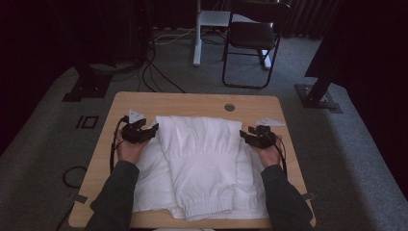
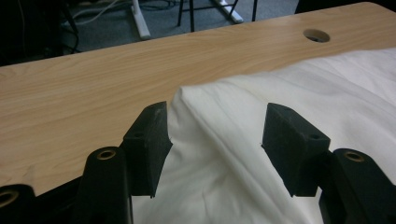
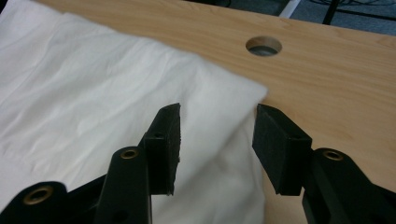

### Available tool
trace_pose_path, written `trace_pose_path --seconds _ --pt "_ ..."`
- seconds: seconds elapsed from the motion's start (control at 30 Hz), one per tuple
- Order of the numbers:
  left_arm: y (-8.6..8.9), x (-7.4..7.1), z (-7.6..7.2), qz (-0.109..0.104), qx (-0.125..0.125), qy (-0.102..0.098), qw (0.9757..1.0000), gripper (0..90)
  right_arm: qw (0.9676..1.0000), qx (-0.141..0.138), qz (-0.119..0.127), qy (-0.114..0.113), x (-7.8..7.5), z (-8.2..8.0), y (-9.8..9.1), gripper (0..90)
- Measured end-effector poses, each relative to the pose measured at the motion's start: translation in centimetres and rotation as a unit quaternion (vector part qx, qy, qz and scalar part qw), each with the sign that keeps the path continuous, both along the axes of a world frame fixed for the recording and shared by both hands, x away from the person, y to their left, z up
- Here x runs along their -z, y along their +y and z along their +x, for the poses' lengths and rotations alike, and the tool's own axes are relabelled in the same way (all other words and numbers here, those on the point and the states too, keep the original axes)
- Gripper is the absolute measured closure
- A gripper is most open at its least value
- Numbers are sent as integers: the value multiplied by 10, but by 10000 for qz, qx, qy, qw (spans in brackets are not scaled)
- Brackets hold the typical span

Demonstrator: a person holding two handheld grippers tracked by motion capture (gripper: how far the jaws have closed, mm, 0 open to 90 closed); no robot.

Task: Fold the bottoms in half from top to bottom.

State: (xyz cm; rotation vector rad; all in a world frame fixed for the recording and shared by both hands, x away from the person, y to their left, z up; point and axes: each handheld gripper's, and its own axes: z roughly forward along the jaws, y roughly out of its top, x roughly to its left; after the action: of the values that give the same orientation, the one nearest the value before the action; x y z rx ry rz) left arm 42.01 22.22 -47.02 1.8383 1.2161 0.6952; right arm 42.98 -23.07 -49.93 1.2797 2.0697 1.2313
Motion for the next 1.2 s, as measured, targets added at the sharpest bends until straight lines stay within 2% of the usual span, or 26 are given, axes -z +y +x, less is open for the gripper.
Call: trace_pose_path --seconds 0.03,0.1,0.13,0.17,0.2,0.33,0.4,0.43,0.47,0.57,0.6,0.63,0.7,0.73,0.77,0.8,0.87,0.97,1.0,1.1,1.13,1.2 --pt "-4 2 12 -45 3 58 10000 405 10000 20 21 6 0 5 2 505" --pt "-5 4 17 -58 -6 91 9999 404 10000 38 47 33 1 15 6 498" --pt "-8 7 26 -64 0 148 9999 396 10000 48 55 45 1 19 8 496" --pt "-8 7 26 -64 0 148 9999 391 10000 50 56 48 2 24 9 493" --pt "-9 10 36 -115 -48 234 9996 388 9999 59 59 86 3 28 11 489" --pt "-12 18 53 -227 -135 479 9985 375 9996 173 104 177 8 45 15 461" --pt "-13 21 56 -217 -163 535 9982 370 9995 232 107 200 10 49 16 433" --pt "-13 23 59 -197 -202 587 9979 370 9992 274 136 260 12 54 17 411" --pt "-14 28 65 -215 -233 680 9972 357 9982 348 224 425 16 63 19 369" --pt "-17 33 72 -22 -361 808 9961 357 9973 424 195 570 24 75 24 326" --pt "-17 36 74 30 -440 813 9957 357 9966 499 119 650 27 78 25 314" --pt "-17 36 74 30 -440 813 9957 358 9966 499 119 650 27 78 25 314" --pt "-14 40 78 2 -549 857 9948 361 9946 608 46 834 33 86 24 304" --pt "-11 46 81 71 -670 968 9930 364 9935 686 -5 912 36 91 24 299" --pt "-11 46 81 71 -670 968 9930 364 9932 677 -5 944 37 93 24 298" --pt "-7 53 84 70 -697 1135 9911 363 9933 648 26 961 38 94 23 298" --pt "-6 58 86 58 -686 1238 9899 360 9929 600 24 1025 40 98 23 290" --pt "-7 59 86 64 -652 1256 9899 360 9925 589 -21 1074 42 102 24 289" --pt "-8 61 87 89 -612 1295 9896 360 9911 613 -18 1182 44 105 24 285" --pt "-8 65 89 48 -589 1394 9885 373 9900 585 -90 1278 47 108 27 296" --pt "-6 69 90 -69 -533 1535 9867 388 9898 566 -96 1301 48 108 27 317" --pt "-6 70 90 -148 -454 1555 9867 441 9904 513 -129 1280 49 108 29 355"
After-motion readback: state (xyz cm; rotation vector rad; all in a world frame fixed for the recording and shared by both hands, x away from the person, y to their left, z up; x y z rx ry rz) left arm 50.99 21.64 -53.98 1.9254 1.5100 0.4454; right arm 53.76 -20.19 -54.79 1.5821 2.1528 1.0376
